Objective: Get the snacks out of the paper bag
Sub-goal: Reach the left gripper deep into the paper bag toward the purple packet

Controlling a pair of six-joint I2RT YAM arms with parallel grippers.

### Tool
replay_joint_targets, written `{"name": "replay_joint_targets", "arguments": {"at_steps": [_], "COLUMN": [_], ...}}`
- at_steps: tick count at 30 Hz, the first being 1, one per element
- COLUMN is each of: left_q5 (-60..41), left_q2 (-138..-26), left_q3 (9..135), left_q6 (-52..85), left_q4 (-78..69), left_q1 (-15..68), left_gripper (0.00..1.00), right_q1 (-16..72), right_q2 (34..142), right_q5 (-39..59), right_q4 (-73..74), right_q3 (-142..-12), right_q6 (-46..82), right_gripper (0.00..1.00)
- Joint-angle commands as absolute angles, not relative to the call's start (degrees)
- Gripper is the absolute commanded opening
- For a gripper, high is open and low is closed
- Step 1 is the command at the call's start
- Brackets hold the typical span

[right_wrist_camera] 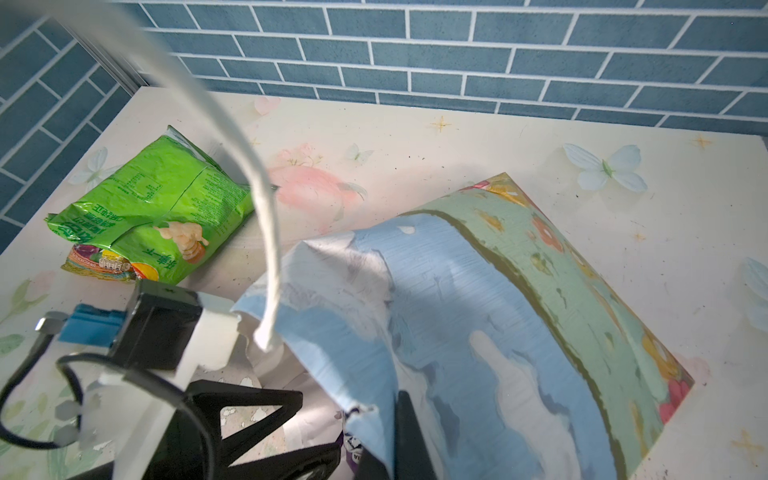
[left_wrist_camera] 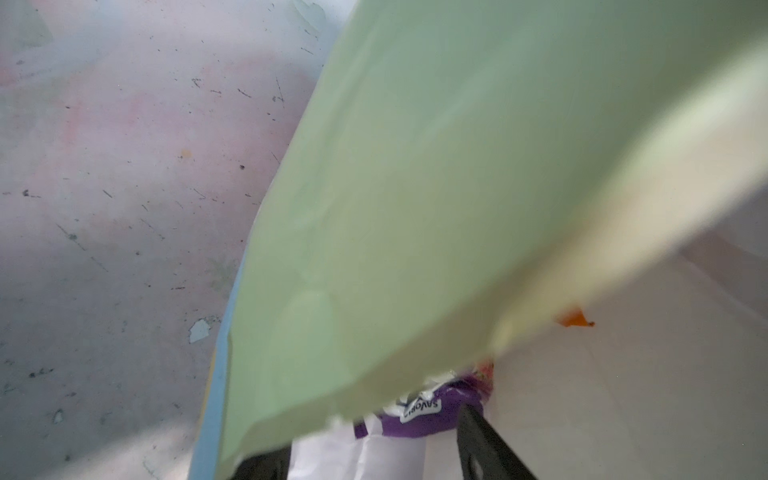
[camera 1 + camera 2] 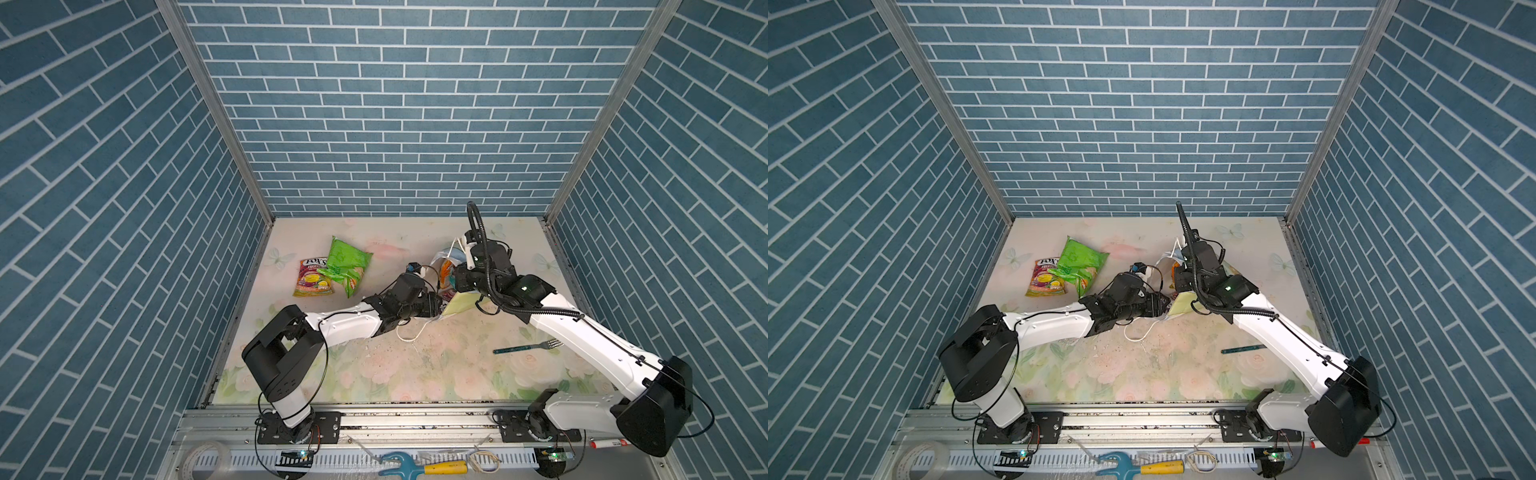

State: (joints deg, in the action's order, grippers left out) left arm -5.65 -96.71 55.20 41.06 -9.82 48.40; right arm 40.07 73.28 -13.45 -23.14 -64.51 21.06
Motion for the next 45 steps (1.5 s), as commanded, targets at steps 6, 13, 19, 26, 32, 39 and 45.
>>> {"name": "replay_joint_targets", "arguments": {"at_steps": [6, 13, 19, 26, 32, 39, 45], "left_q5": [-6.6, -7.2, -7.6, -6.6, -6.9, -6.6, -6.9], "left_q2": [-100.3, -102.8, -104.7, -106.9, -108.8, -110.2, -111.2], "left_q3": [58.0, 58.5, 59.3, 59.8, 61.0, 62.5, 63.4], "left_q6": [37.9, 38.7, 39.4, 39.8, 40.3, 40.3, 40.1], "left_q4": [-10.1, -11.8, -12.1, -12.6, -13.0, -12.8, -13.0], "left_q1": [48.8, 48.8, 48.8, 48.7, 48.7, 48.8, 48.7], "left_gripper": [0.67, 0.69, 0.69, 0.72, 0.72, 0.71, 0.59], "right_q1": [40.0, 40.0, 40.0, 40.0, 40.0, 40.0, 40.0], "right_q2": [72.7, 74.0, 74.1, 73.6, 73.6, 73.3, 72.9], "right_q5": [-12.9, -11.7, -10.9, -11.0, -10.7, -10.9, -10.9], "right_q4": [-19.9, -18.7, -18.4, -18.4, -18.4, -18.5, -18.6], "right_q3": [-64.7, -65.5, -65.8, -65.4, -65.2, -65.0, -64.5], "right_q6": [24.2, 24.4, 24.8, 25.1, 25.8, 26.0, 26.1], "right_gripper": [0.0, 0.0, 0.0, 0.0, 0.0, 0.0, 0.0]}}
